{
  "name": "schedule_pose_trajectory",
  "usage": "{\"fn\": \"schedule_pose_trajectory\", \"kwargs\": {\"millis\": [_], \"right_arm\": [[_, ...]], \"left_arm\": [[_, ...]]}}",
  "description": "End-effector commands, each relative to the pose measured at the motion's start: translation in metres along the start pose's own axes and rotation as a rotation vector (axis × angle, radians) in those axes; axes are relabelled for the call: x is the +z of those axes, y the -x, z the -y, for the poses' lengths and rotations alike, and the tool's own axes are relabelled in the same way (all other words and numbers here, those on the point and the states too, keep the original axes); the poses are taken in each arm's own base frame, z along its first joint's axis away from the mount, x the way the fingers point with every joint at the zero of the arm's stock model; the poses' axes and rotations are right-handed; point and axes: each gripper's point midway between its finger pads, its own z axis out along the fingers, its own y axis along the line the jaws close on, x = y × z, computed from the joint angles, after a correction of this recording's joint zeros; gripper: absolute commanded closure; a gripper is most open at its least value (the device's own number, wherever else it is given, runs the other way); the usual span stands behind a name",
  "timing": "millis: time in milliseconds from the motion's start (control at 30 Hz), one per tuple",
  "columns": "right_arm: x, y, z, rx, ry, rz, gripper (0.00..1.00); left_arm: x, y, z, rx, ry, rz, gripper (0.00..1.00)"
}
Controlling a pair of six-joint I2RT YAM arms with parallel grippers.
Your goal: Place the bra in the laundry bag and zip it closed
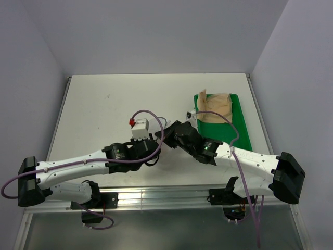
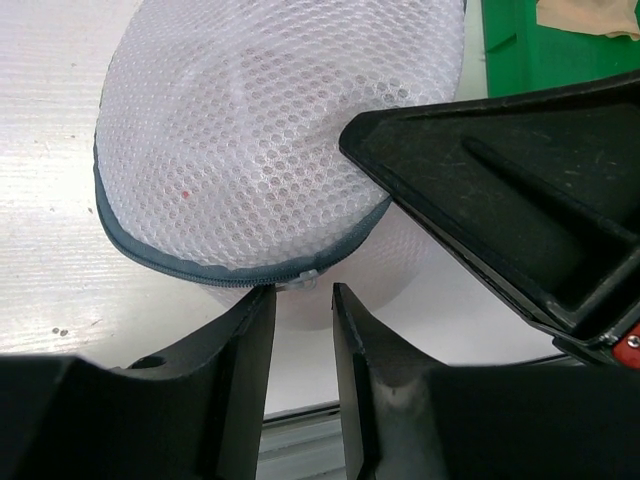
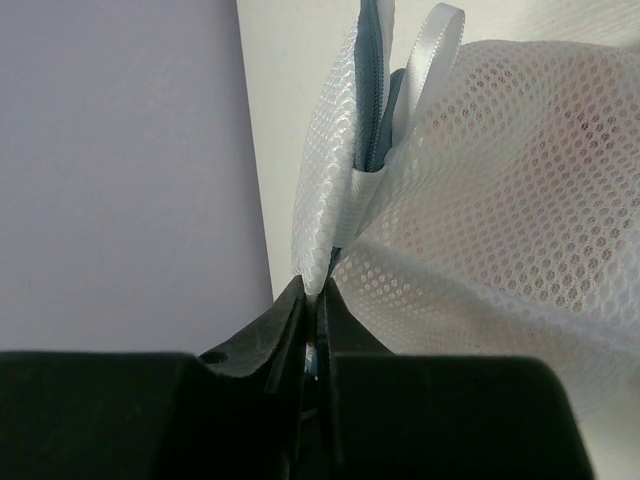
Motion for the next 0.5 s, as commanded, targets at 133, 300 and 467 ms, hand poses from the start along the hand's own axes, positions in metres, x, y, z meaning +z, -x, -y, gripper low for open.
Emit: {"fn": "schedule_pose_trajectory", "kwargs": {"millis": [133, 300, 467], "right_arm": [[-0.0042, 0.0085, -0.031, 0.019, 0.084, 0.021, 1.0], [-0.0049, 0.0092, -0.0285, 0.021, 0.08, 0.024, 1.0], [-0.004, 0.0083, -0.0283, 0.017, 0.079, 0.02, 1.0]], "left_arm": [[-0.002, 0.0196, 0.0096, -0.023, -0.018, 0.045, 0.71], [-0.0039, 0.0241, 0.011, -0.027, -0.027, 0.052, 0.82], [-0.0072, 0.0269, 0.0079, -0.025, -0.023, 0.052, 0.94]]}}
